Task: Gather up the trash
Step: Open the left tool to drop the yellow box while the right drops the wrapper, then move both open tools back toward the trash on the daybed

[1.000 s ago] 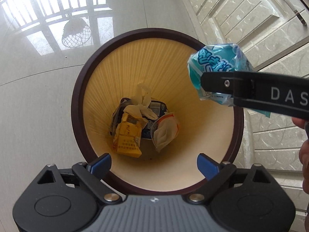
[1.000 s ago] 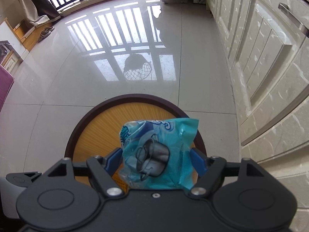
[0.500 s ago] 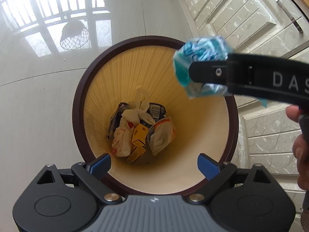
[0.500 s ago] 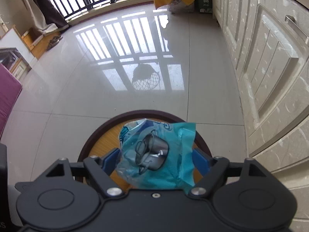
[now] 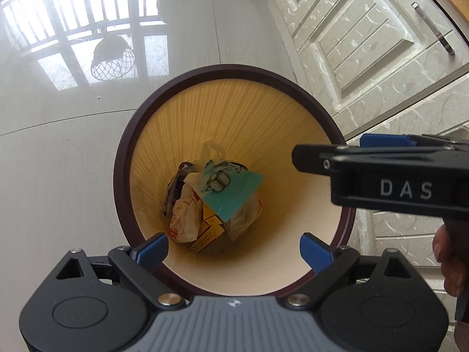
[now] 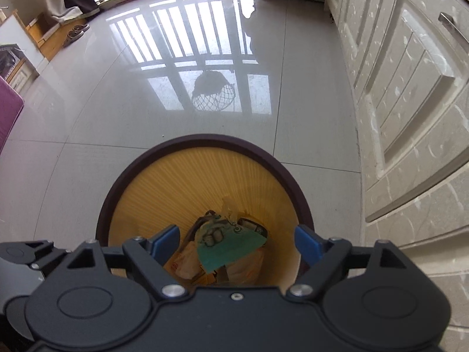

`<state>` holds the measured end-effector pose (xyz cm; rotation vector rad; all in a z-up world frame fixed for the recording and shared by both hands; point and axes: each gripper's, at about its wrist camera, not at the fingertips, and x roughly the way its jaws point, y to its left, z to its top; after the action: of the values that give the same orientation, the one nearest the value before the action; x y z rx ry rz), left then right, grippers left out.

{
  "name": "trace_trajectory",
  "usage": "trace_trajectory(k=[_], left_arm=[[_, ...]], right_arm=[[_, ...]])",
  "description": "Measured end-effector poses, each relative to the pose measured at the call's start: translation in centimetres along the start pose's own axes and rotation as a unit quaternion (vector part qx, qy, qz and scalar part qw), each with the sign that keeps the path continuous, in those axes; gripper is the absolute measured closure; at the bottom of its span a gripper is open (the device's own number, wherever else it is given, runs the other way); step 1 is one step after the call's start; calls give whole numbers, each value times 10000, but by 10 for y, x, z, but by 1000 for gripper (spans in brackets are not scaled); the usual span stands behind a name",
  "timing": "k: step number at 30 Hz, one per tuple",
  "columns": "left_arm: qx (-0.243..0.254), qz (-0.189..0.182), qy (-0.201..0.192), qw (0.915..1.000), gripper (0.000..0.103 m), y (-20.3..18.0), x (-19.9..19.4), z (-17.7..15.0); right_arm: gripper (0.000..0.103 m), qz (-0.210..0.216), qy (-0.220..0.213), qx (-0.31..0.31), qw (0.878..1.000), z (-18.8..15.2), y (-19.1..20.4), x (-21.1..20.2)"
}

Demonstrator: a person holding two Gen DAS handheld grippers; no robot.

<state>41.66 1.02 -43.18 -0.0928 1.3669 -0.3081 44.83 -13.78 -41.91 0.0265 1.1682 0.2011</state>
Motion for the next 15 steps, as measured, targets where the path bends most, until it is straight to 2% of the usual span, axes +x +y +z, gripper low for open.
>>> trace_trajectory(k=[4, 8, 15], left_arm=[[14, 43, -73, 10000, 3, 0, -8, 0], [66, 113, -85, 9999, 0, 0, -13, -4], [43, 283, -169, 9994, 0, 8, -28, -15]], right_arm=[[16, -51, 35, 31, 10000, -5, -5, -4], [6, -107, 22, 30, 9999, -9, -6, -13], [0, -281, 24, -5, 9996, -22, -4, -29]])
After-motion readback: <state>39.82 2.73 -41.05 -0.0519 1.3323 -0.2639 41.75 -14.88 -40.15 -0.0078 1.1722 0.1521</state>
